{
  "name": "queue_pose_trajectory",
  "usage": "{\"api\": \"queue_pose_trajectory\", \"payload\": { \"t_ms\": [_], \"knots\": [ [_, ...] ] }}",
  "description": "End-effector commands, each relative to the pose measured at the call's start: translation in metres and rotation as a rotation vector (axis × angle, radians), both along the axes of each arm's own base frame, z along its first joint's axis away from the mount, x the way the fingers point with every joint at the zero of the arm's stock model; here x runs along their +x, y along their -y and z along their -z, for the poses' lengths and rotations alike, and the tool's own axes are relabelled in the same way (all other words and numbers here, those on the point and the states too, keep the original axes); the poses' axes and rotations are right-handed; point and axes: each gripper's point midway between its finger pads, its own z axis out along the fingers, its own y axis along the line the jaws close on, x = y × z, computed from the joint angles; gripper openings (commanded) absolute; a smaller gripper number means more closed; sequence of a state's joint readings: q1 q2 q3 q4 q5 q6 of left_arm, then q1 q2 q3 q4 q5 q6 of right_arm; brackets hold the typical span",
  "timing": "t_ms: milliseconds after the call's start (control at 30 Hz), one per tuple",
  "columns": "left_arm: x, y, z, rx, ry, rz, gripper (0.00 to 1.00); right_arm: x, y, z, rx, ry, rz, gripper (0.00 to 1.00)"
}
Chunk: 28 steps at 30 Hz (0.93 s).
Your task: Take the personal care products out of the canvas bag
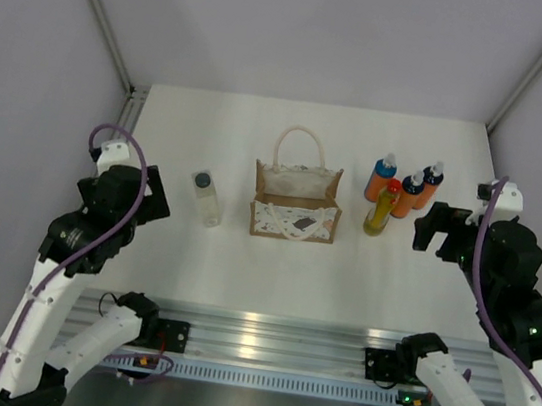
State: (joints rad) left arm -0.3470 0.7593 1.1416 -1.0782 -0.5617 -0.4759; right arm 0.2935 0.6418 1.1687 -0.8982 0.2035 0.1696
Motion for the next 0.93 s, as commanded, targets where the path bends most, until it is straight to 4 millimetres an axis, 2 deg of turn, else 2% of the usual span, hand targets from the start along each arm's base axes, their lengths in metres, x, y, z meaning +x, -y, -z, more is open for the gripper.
{"api": "queue_pose_trajectory", "payload": {
  "t_ms": [0, 100, 233, 533, 900],
  "knots": [
    [-0.013, -0.004, -0.006, -0.009, 0.050, 0.013, 0.98, -0.014, 0.007, 0.012, 0.004, -0.009, 0.022, 1.00],
    [-0.021, -0.006, -0.015, -0.028, 0.103, 0.026, 0.98, -0.019, 0.010, 0.019, -0.009, -0.010, 0.024, 0.99],
    [-0.026, 0.000, -0.017, -0.050, 0.114, 0.073, 0.98, -0.028, 0.019, 0.022, -0.053, -0.017, 0.042, 0.99],
    [-0.029, 0.005, -0.023, -0.050, 0.109, 0.121, 0.98, -0.036, 0.035, 0.012, -0.104, 0.018, 0.086, 0.99],
    [-0.029, 0.005, -0.022, -0.045, 0.109, 0.122, 0.98, -0.033, 0.037, 0.008, -0.103, 0.023, 0.104, 0.99]
  ]
}}
